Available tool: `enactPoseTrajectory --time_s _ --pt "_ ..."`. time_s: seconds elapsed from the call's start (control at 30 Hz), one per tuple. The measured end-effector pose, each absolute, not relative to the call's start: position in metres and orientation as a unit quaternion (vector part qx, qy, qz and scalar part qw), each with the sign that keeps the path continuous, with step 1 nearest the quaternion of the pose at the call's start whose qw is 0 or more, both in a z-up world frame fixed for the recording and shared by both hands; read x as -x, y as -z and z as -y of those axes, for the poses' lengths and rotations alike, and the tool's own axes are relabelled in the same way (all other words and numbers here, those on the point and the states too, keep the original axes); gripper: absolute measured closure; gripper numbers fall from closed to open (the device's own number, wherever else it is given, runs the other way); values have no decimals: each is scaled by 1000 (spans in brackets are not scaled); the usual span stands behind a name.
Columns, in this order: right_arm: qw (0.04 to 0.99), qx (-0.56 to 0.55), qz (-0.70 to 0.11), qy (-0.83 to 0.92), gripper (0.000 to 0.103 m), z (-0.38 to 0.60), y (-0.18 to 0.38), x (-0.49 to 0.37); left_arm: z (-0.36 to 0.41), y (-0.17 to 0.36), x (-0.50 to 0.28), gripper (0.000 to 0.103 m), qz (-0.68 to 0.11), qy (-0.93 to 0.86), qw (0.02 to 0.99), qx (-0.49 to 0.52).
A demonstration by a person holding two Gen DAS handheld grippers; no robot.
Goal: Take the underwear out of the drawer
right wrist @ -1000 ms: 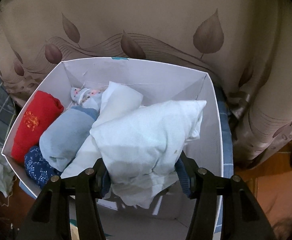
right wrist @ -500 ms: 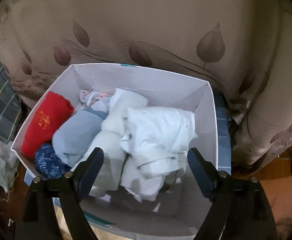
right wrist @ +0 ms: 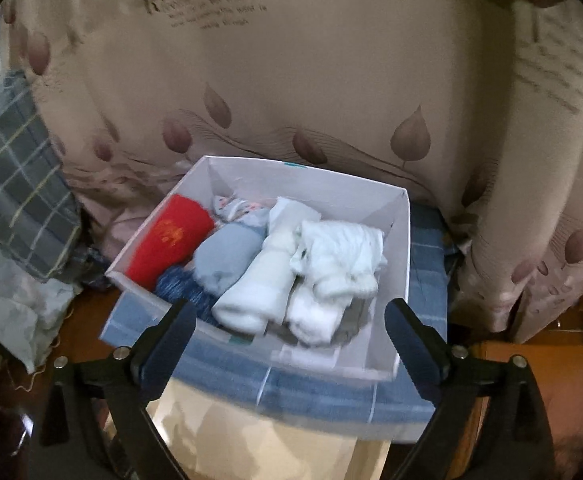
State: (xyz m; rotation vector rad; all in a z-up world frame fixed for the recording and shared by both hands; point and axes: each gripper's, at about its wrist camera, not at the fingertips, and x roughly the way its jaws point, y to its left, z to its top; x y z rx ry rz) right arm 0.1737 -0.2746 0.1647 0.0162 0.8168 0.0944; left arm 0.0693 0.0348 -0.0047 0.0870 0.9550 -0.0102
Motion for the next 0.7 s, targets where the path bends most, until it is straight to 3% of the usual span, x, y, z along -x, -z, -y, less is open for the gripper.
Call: enactPoseTrajectory --time_s 0.2,0.57,0.7 --pt "919 -14 -391 -41 2 276 -154 -108 -29 4 -66 48 -457 6 888 -50" --pt "908 -45 -416 22 2 279 -19 -29 -20 3 -49 48 -455 25 888 -63" --pt "903 -43 -426 34 2 279 6 -23 -16 3 -38 48 -453 29 889 -68"
